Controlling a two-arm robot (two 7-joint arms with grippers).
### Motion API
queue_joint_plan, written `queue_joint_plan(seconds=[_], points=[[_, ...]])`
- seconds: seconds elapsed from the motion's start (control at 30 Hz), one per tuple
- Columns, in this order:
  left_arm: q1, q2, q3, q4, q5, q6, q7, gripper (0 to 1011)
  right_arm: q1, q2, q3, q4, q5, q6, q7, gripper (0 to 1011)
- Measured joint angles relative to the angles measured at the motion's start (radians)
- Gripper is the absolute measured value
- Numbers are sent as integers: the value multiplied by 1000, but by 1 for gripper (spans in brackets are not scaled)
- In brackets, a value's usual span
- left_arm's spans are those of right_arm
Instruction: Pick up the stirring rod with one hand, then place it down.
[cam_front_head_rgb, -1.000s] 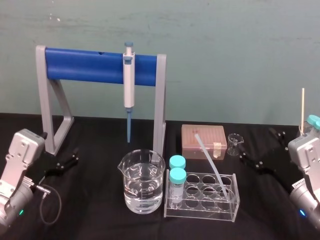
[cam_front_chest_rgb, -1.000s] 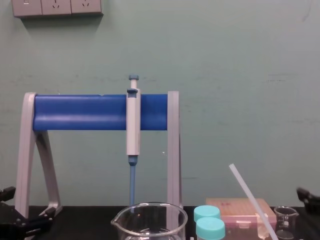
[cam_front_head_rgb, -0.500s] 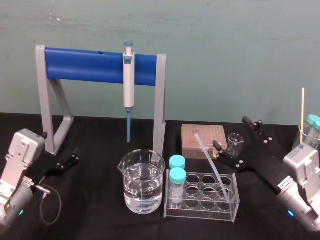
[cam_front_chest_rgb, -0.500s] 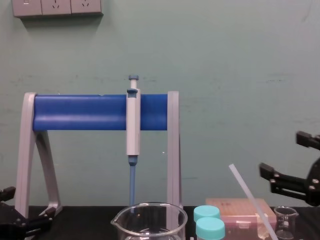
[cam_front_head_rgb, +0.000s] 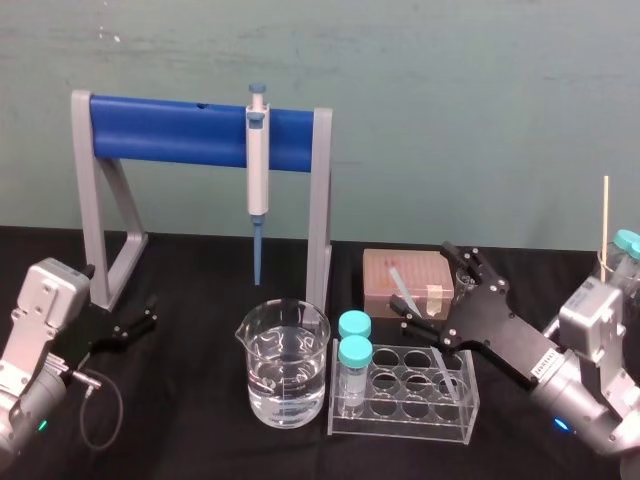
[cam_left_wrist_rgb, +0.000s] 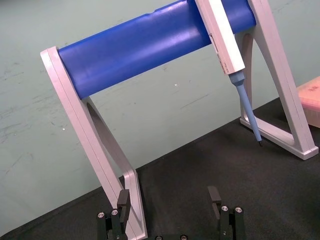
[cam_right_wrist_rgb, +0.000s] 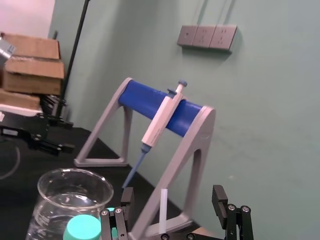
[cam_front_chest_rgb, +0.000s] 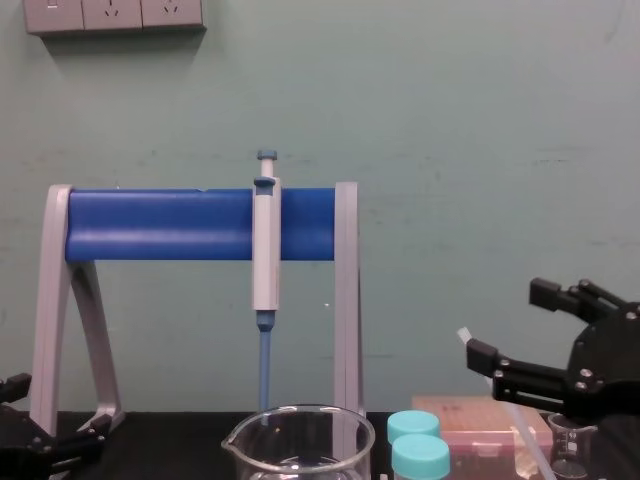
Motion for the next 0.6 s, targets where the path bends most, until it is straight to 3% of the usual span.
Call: queue_joint_plan(seconds=[0.13, 0.3, 0.6], points=[[0, 0, 0, 0, 0, 0, 0, 1000, 28, -18, 0, 34, 79, 55, 78, 1003], [0, 0, 0, 0, 0, 0, 0, 1000, 55, -33, 0, 70, 127, 116, 136, 1003], [0, 0, 0, 0, 0, 0, 0, 1000, 101, -59, 2, 132, 162, 194, 203, 1003]])
